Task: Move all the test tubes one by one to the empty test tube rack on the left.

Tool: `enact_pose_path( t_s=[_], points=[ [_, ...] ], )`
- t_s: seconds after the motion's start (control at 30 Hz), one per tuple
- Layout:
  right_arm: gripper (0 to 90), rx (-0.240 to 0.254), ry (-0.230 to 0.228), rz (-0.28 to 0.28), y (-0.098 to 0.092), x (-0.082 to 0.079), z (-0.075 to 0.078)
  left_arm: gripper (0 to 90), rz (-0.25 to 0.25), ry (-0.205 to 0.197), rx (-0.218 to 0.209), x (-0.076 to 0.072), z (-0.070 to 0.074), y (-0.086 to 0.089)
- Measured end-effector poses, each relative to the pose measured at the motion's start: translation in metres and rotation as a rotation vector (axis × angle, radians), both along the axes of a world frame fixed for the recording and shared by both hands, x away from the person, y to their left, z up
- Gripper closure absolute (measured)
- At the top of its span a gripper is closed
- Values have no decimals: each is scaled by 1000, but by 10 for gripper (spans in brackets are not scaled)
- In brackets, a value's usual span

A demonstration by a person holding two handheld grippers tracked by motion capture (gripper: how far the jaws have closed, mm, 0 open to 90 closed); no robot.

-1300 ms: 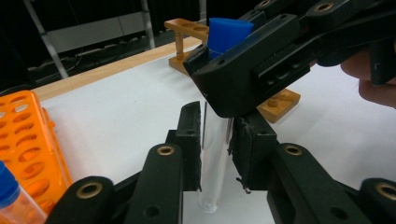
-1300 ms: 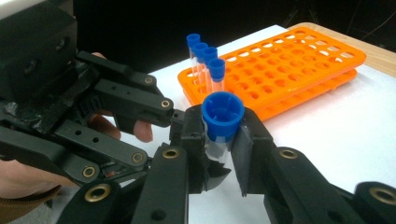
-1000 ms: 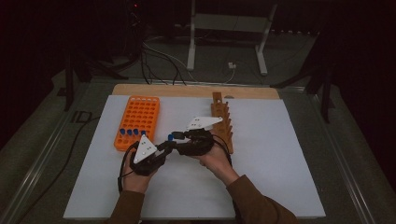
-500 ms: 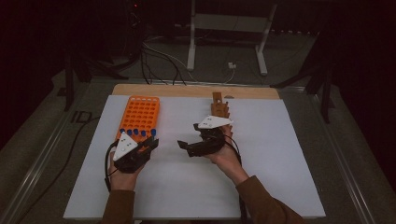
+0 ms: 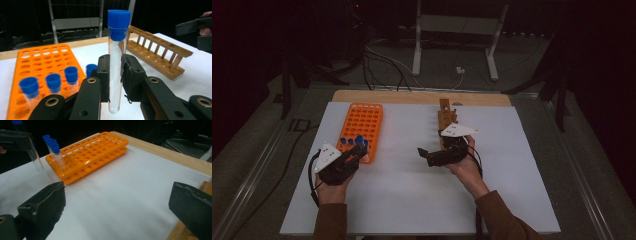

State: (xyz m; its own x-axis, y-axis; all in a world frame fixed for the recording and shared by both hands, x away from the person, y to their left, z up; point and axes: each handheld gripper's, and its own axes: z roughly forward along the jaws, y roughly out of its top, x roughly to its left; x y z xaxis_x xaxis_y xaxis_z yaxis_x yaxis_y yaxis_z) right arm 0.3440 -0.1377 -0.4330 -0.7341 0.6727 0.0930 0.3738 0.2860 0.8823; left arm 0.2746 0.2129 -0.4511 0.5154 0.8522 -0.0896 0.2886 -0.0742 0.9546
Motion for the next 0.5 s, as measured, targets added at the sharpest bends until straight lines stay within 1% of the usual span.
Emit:
enact_pose_path(
  t_s=[0.2,0.4,0.5],
  points=[
    [10,17,-7,-36,-20,-3,-2,769,35,3,-20,-1,-1,13],
    [3,33,-9,-74,-41,-5,-3,769,83,-3,-30,-4,0,27],
    [3,40,-11,-93,-51,-7,-2,769,109,-2,-44,-4,-1,34]
  ],
)
